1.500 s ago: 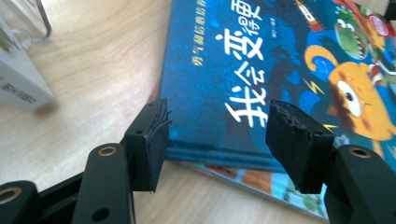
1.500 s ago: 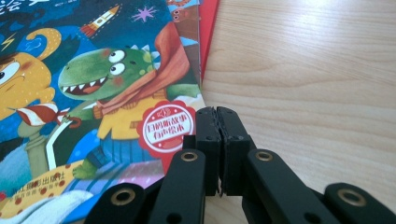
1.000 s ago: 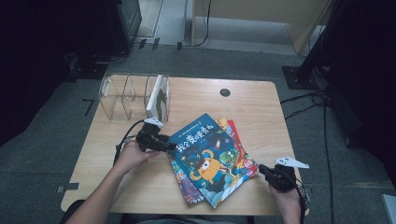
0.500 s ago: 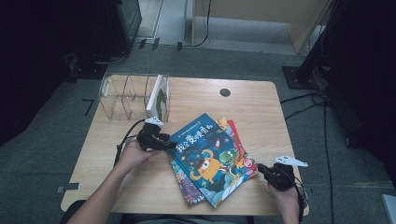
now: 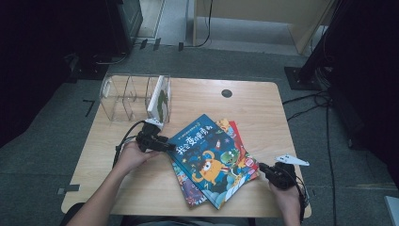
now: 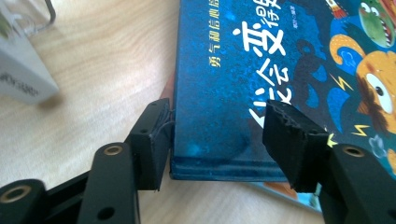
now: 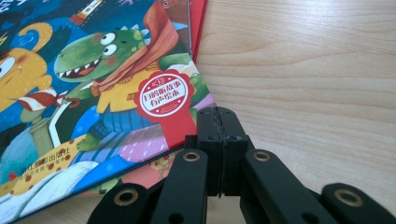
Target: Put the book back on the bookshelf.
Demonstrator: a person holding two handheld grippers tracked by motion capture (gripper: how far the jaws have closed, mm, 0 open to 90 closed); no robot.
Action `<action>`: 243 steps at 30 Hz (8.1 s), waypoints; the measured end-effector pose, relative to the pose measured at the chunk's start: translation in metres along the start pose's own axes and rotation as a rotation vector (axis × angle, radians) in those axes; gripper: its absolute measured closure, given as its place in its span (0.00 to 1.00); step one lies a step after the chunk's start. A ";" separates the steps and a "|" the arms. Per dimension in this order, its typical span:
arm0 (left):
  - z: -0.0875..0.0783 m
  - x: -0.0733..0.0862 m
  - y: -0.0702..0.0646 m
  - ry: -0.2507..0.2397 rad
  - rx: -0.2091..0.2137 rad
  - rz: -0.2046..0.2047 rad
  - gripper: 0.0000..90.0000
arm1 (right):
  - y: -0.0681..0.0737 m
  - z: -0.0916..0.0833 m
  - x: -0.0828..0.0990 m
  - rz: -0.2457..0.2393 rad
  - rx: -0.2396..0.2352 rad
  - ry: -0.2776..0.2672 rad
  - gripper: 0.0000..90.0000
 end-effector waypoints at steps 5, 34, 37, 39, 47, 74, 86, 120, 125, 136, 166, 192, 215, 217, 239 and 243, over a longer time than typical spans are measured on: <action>-0.004 0.008 -0.006 0.006 0.008 0.000 0.48 | -0.005 0.004 -0.005 0.008 -0.003 -0.001 1.00; -0.016 0.030 -0.026 -0.012 -0.005 -0.059 0.48 | -0.018 0.035 -0.039 0.019 -0.027 -0.014 1.00; -0.018 0.035 -0.030 -0.008 -0.013 -0.052 0.47 | -0.019 0.040 -0.042 0.020 -0.029 -0.011 1.00; -0.019 0.037 -0.031 -0.012 -0.020 -0.049 0.47 | -0.018 0.043 -0.045 0.014 -0.025 -0.009 1.00; -0.025 0.047 -0.033 0.004 -0.022 -0.072 0.45 | -0.014 0.055 -0.056 -0.002 -0.027 -0.007 1.00; -0.041 0.067 -0.027 -0.015 -0.050 -0.141 0.45 | 0.003 0.085 -0.077 -0.048 -0.077 0.026 1.00; -0.037 0.058 -0.012 -0.025 -0.065 -0.136 0.39 | 0.012 0.073 -0.070 -0.085 -0.084 0.021 1.00; -0.007 0.040 0.002 -0.013 -0.018 -0.189 0.30 | 0.033 0.052 -0.037 -0.121 -0.105 0.020 0.99; -0.005 0.037 0.000 -0.002 -0.002 -0.196 0.31 | 0.032 0.052 -0.037 -0.113 -0.117 0.014 0.99; 0.001 0.028 -0.006 0.065 0.031 -0.266 0.38 | 0.032 0.053 -0.037 -0.110 -0.114 0.010 1.00; -0.072 -0.013 -0.028 0.048 0.098 -0.254 0.59 | 0.041 0.059 -0.038 -0.118 -0.170 0.013 1.00; -0.119 -0.079 -0.048 0.126 0.121 -0.260 0.76 | 0.084 0.092 -0.056 -0.258 -0.262 0.053 0.98; -0.153 -0.104 -0.037 0.145 0.178 -0.310 0.92 | 0.095 0.100 -0.068 -0.301 -0.327 0.063 0.82; -0.155 -0.105 -0.038 0.158 0.158 -0.308 0.92 | 0.093 0.099 -0.068 -0.298 -0.325 0.059 0.80; -0.215 -0.078 -0.031 0.156 0.063 -0.293 0.92 | 0.091 0.103 -0.067 -0.314 -0.299 0.055 0.69; -0.222 -0.068 -0.026 0.150 0.081 -0.315 0.91 | 0.091 0.104 -0.067 -0.340 -0.284 0.046 0.64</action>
Point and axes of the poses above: each handheld gripper's, and its own axes: z roughly forward along the jaws, x roughly out of its underside, y roughly to its left, the point moved 7 cm from there along z, roughly forward along the jaws, and after that the axes turned 4 degrees about -x, right-handed, at the moved point
